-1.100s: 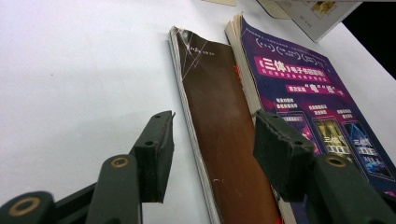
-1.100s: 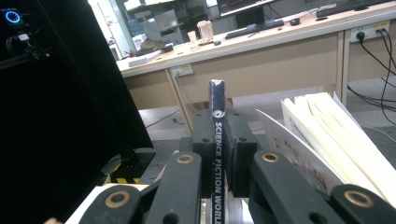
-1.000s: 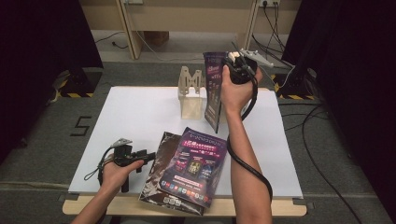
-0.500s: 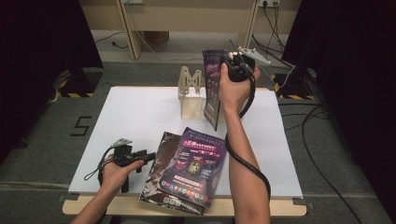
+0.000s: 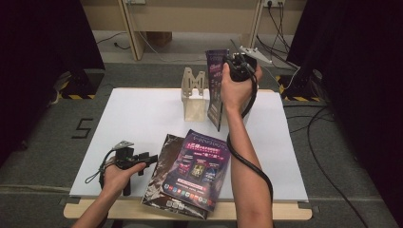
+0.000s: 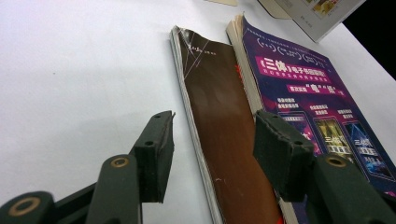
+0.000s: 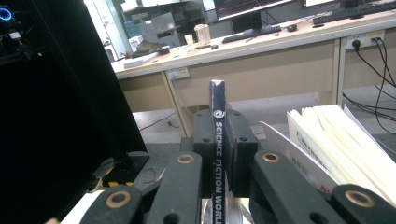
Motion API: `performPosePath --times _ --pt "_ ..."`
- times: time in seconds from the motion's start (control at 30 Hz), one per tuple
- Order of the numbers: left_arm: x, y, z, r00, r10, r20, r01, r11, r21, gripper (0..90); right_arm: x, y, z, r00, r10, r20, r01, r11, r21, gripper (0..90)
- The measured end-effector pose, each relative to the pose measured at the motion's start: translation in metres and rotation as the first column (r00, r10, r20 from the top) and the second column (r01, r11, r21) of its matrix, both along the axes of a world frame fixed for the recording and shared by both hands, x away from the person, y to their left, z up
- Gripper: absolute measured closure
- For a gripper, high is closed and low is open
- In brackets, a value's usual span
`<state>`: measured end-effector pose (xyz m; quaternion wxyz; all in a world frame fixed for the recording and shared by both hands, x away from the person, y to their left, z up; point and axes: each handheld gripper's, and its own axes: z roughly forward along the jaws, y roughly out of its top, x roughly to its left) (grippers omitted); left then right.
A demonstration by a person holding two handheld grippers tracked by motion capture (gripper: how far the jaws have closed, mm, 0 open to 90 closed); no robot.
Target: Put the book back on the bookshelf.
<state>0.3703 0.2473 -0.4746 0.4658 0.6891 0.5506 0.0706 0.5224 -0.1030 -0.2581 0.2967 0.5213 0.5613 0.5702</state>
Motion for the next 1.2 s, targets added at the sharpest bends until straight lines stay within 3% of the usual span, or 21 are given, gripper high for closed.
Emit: performPosePath --times 1.2 --pt "0.000 0.001 -0.003 1.0000 -0.004 -0.007 0.004 1.0000 -0.001 47.1 0.026 0.013 -0.008 0.9999 -0.014 0.002 0.014 0.9996 -0.023 84.7"
